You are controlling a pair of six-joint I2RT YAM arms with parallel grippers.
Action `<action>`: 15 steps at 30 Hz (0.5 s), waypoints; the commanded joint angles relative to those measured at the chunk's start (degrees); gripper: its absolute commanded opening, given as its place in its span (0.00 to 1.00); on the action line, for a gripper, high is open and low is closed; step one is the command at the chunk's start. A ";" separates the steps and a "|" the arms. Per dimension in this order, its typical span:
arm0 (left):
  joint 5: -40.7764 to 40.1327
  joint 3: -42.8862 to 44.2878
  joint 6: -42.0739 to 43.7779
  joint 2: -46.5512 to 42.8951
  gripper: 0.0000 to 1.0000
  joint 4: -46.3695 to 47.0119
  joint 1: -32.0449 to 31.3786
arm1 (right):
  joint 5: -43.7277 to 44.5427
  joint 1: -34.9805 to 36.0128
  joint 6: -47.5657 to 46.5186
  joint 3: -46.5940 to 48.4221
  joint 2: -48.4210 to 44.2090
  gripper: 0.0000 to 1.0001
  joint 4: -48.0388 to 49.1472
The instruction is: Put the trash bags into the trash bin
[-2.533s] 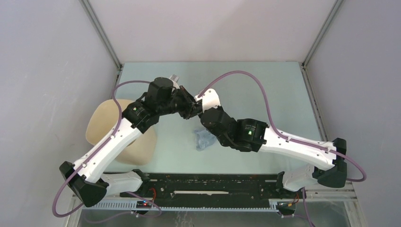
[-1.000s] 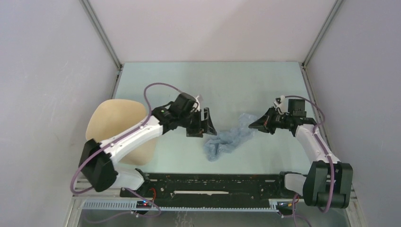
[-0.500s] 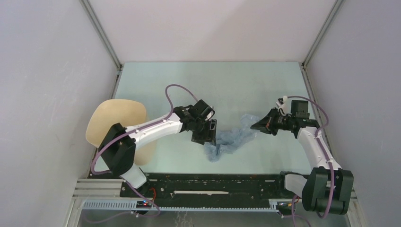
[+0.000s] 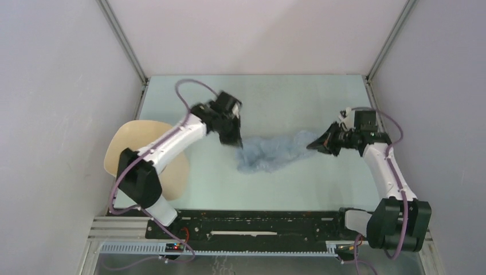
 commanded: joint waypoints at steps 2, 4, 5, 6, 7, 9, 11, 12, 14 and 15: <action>-3.52 37.69 2.06 -3.72 0.00 -5.72 7.20 | 4.35 4.39 2.22 29.98 2.83 0.00 -7.62; -8.79 52.55 7.07 -5.24 0.00 -3.91 3.08 | 7.72 9.99 -0.11 44.64 1.80 0.00 -8.62; -12.93 53.94 9.86 -6.87 0.00 -1.55 1.03 | 11.96 13.77 -2.62 49.86 0.81 0.00 -8.26; -15.13 52.29 11.87 -9.18 0.00 1.45 -0.27 | 16.80 17.68 -5.13 52.96 -0.62 0.00 -7.34; -15.89 47.65 11.16 -11.57 0.00 4.18 -0.52 | 21.02 21.10 -7.17 52.73 -2.34 0.00 -5.13; -18.62 34.08 7.22 -16.68 0.00 8.46 0.25 | 24.78 24.24 -8.04 42.16 -6.36 0.00 0.96; -14.96 19.77 1.91 -19.37 0.00 8.85 2.69 | 25.36 24.10 -4.96 29.64 -8.44 0.00 3.93; -12.44 12.20 -0.16 -19.86 0.00 8.36 3.65 | 24.56 23.93 -3.62 23.91 -8.26 0.00 3.12; -7.06 -1.44 -2.33 -20.11 0.00 7.74 4.17 | 20.12 24.16 -2.33 13.82 -5.84 0.00 0.56; -5.25 -7.92 -3.15 -20.40 0.00 8.40 3.80 | 18.58 25.12 -2.27 8.87 -5.19 0.00 0.48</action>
